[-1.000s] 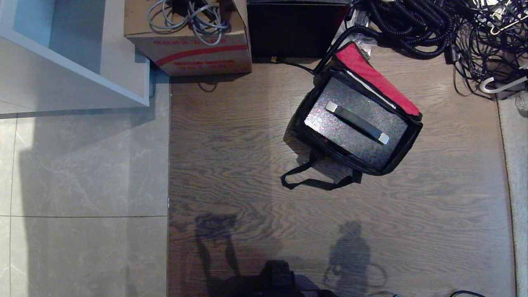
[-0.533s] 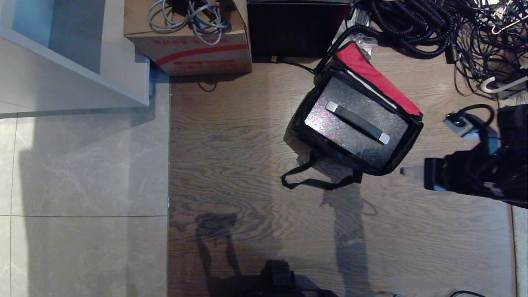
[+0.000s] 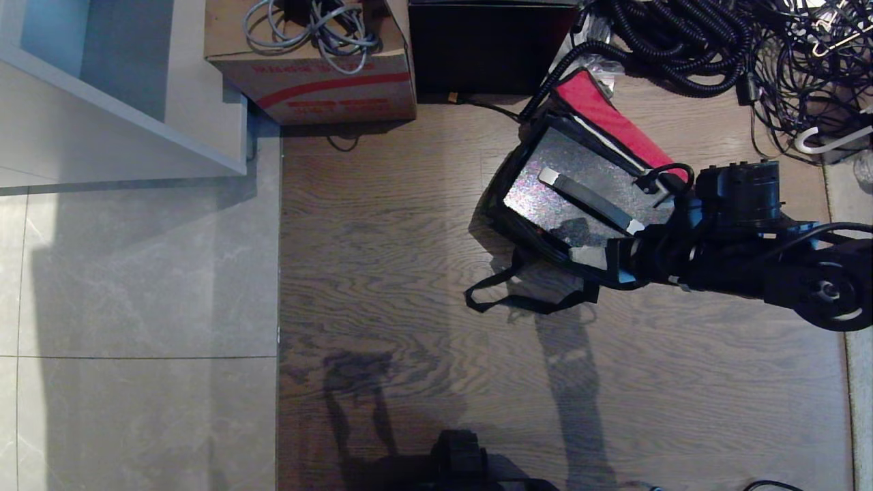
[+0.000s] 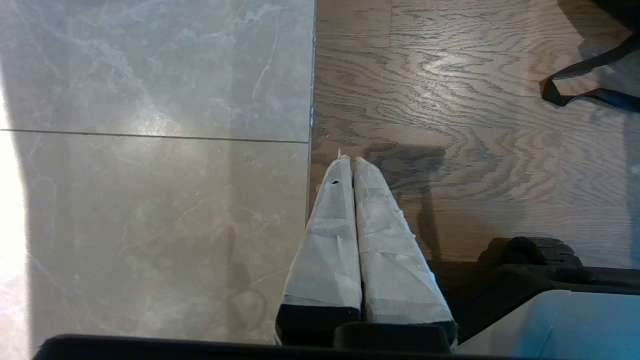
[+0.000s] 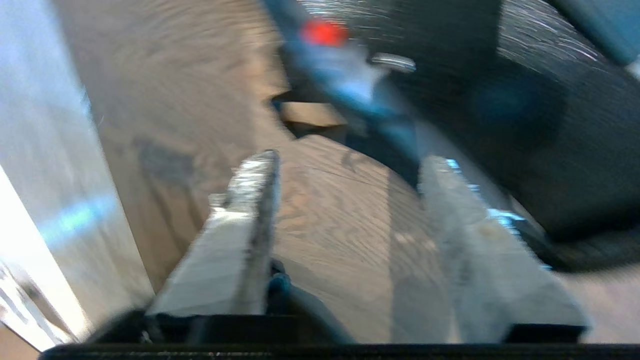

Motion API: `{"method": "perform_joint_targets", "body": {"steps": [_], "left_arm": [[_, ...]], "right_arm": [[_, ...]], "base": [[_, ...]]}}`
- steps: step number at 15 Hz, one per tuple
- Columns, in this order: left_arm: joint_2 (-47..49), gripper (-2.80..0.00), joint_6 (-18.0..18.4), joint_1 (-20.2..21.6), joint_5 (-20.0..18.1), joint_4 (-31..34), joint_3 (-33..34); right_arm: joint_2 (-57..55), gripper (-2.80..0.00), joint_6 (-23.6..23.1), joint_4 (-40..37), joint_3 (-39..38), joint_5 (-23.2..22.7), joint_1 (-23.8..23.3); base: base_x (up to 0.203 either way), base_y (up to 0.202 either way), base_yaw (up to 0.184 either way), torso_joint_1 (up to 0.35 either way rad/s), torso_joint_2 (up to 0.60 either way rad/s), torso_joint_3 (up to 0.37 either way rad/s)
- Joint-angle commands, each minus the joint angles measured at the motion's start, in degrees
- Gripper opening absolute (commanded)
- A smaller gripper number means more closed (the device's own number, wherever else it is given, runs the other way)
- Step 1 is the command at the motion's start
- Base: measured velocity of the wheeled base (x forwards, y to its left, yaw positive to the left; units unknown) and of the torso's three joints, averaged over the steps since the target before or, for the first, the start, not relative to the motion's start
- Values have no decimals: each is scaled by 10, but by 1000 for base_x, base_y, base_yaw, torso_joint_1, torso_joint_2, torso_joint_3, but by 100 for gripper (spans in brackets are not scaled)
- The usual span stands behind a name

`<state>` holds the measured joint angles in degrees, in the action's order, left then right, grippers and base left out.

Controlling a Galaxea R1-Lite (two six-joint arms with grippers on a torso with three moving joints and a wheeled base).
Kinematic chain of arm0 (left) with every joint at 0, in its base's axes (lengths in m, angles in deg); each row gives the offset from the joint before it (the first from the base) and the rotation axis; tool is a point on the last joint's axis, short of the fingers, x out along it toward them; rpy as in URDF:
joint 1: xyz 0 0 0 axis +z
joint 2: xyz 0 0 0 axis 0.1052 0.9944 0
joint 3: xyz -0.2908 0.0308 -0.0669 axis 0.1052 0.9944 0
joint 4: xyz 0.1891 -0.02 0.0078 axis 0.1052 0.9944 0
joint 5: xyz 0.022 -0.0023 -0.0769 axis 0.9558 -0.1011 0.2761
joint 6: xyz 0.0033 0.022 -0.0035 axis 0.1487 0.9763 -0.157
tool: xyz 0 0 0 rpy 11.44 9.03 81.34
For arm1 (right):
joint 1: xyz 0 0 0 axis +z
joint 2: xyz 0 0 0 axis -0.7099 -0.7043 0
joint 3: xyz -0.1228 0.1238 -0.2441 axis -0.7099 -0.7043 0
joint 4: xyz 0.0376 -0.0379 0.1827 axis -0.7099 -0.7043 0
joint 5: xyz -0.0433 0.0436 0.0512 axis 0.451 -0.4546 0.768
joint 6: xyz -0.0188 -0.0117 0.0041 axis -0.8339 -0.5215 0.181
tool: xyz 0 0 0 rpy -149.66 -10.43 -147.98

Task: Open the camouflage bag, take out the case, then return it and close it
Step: Grip the handle

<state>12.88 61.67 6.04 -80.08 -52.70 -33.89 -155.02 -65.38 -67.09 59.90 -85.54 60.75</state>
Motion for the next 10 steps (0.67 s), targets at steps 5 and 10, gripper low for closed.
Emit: {"method": "perform_joint_targets", "body": {"steps": [5, 10], "left_arm": [[0, -280, -1, 0, 0, 0, 0], [0, -280, 0, 0, 0, 0, 0]], "right_arm": [[-16, 0, -271, 50, -15, 194, 14], [-81, 0, -359, 228, -24, 395, 76]], "base": [[0, 0, 0, 0, 0, 0], [0, 0, 0, 0, 0, 0]]}}
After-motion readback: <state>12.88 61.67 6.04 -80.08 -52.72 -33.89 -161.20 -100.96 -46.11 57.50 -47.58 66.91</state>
